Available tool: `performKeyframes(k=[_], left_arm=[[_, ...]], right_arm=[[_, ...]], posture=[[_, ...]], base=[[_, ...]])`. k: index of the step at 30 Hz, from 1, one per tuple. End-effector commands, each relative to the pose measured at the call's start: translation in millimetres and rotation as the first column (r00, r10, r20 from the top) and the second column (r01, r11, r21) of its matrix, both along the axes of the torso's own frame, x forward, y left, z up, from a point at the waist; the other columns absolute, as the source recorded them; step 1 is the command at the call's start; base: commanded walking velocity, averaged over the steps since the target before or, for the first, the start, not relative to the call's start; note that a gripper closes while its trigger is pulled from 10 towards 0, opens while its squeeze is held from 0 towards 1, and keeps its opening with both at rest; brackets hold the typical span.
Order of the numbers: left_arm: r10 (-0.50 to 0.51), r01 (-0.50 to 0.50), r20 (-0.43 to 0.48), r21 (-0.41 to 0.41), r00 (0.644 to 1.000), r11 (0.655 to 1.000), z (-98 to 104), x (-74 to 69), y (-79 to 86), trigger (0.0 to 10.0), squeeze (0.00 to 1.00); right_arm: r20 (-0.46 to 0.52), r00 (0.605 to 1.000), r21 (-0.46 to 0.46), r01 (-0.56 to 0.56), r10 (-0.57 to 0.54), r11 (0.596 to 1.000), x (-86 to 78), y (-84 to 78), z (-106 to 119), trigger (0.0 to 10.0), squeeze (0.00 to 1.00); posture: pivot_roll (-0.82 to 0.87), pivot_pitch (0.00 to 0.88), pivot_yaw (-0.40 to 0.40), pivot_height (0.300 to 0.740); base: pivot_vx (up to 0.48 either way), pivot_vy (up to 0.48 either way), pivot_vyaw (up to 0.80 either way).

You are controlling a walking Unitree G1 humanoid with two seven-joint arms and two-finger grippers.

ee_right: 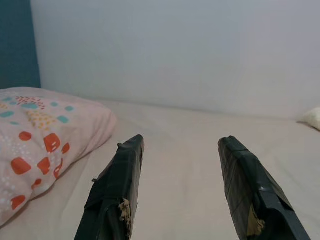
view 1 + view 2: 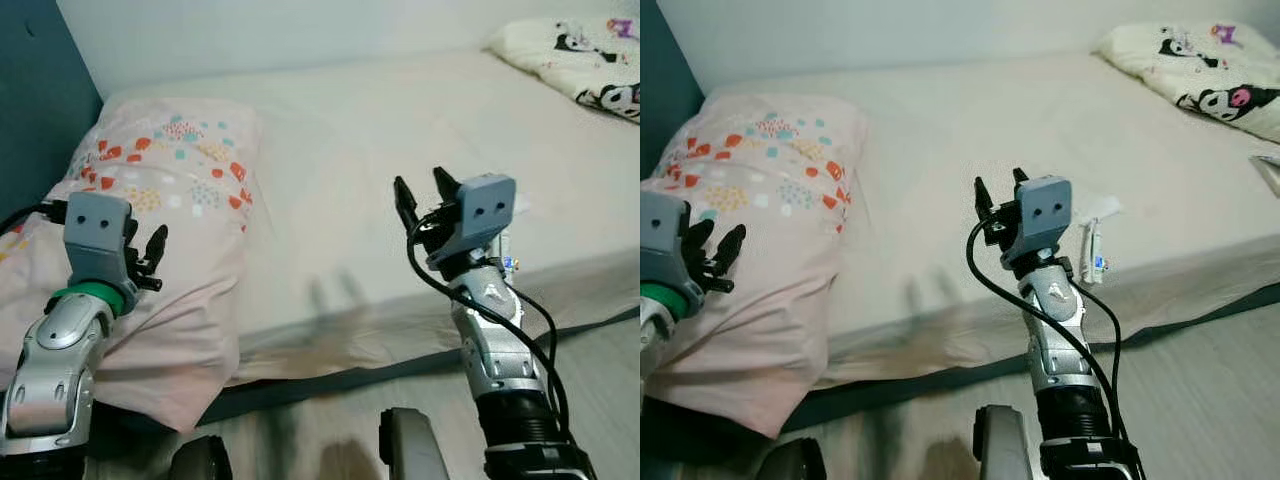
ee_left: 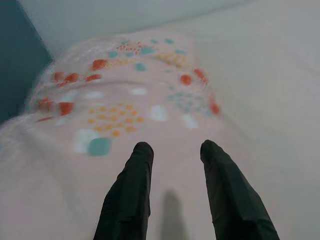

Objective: Clean up the room

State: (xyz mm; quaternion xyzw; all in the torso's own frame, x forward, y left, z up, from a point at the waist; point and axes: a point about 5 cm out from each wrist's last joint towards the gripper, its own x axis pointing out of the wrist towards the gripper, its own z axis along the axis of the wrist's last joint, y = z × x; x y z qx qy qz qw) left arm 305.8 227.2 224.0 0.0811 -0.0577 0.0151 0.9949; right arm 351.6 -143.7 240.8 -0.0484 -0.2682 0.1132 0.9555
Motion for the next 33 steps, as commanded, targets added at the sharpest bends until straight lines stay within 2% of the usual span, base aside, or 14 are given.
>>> performKeyframes(k=[1, 10, 25, 33], left_arm=[[-0.018, 0.018, 0.006, -0.018, 1.000, 1.000, -1, 1.8, -8.2, 10.0, 0.00], [-0.097, 0.097, 0.010, -0.003, 0.995, 0.995, -10, 8.9, -39.0, 10.0, 0.00], [-0.131, 0.131, 0.017, -0.015, 0.991, 0.991, -14, 14.7, -58.2, 10.0, 0.00], [-0.177, 0.177, -0.006, 0.026, 0.984, 0.984, -24, 14.5, -65.9, 10.0, 0.00]], right_arm=[[-0.039, 0.999, 0.010, -0.005, 0.005, 1.000, -0.1, 3.2, -11, 10.0, 0.00], [-0.080, 0.997, 0.016, -0.001, 0.002, 1.000, -2.2, 5.4, -24, 10.0, 0.00], [-0.100, 0.995, 0.010, 0.023, -0.022, 1.000, -0.8, -0.7, -30, 10.0, 0.00], [-0.123, 0.992, 0.005, 0.029, -0.029, 1.000, -1.0, -1.0, -38, 10.0, 0.00]], posture=[[-0.07, 0.095, 0.066, 0.599], [-0.08, 0.081, 0.071, 0.633], [-0.09, 0.074, 0.068, 0.686], [-0.09, 0.069, 0.068, 0.721]], base=[[0.000, 0.000, 0.00], [0.000, 0.000, 0.00], [0.000, 0.000, 0.00], [0.000, 0.000, 0.00]])
